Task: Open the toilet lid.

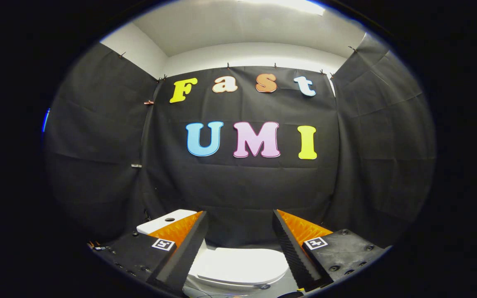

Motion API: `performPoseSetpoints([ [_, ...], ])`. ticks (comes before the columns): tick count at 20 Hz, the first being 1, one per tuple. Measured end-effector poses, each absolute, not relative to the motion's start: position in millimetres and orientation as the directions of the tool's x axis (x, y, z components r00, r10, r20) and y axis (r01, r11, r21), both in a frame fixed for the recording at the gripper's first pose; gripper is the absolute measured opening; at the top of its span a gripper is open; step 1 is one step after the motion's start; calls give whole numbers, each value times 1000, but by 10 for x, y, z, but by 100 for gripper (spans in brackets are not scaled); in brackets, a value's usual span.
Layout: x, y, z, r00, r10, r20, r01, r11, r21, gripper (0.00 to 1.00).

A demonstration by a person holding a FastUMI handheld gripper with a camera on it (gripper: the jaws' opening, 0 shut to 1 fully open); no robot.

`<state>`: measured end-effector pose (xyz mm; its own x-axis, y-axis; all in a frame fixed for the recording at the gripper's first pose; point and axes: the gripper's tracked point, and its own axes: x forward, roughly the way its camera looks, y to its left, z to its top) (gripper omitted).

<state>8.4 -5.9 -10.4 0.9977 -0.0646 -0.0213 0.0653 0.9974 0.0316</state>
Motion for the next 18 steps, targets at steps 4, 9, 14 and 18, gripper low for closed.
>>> performPoseSetpoints([
  [4,23,-196,-268,994,-98,-43,99,994,37,97],
  [9,64,-527,-492,983,-156,-93,162,984,68,97],
  [14,122,-885,-891,966,-191,-172,215,967,133,99],
  [18,158,-1152,-1252,950,-210,-229,251,953,168,97],
])
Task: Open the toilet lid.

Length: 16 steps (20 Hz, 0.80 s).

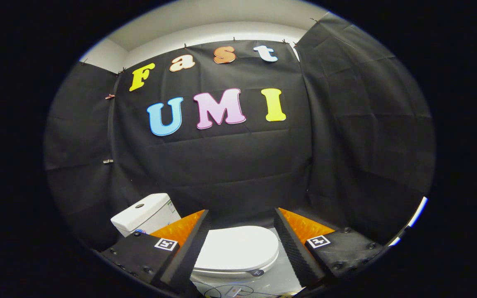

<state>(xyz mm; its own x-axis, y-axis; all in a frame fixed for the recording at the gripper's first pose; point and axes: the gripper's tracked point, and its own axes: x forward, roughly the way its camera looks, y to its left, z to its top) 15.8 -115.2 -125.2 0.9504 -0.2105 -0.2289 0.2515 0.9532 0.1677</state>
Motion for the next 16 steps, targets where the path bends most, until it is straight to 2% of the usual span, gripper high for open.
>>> performPoseSetpoints([
  [16,390,-1730,-3040,855,-175,-487,408,809,425,96],
])
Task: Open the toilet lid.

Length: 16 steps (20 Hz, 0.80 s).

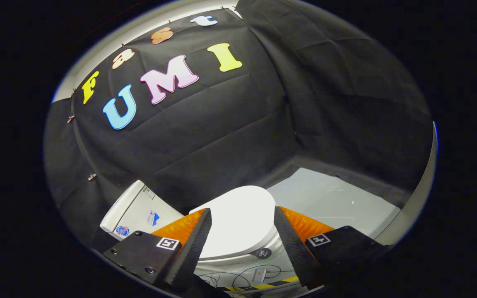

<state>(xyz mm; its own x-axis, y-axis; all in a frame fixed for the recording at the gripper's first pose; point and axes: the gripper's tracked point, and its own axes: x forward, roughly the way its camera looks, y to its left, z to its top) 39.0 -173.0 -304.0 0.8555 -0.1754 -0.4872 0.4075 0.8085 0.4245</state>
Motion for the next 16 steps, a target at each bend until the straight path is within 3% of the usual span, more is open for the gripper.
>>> performPoseSetpoints([
  [16,283,-1529,-4853,732,3,-681,561,565,605,92],
])
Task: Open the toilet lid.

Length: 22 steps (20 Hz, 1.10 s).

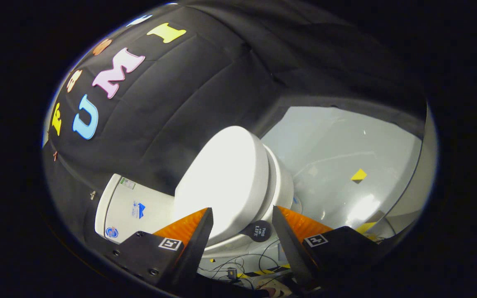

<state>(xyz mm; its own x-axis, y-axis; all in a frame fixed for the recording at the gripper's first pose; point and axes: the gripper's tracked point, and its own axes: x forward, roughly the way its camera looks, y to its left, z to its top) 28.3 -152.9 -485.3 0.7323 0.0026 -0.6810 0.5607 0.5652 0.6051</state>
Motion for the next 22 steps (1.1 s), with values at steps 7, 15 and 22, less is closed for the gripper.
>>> performPoseSetpoints([
  [7,231,-1426,-5345,700,81,-710,613,443,654,83],
  [15,326,-1331,-5531,731,146,-667,621,265,738,40],
  [22,421,-1299,-5566,781,165,-602,589,125,798,19],
])
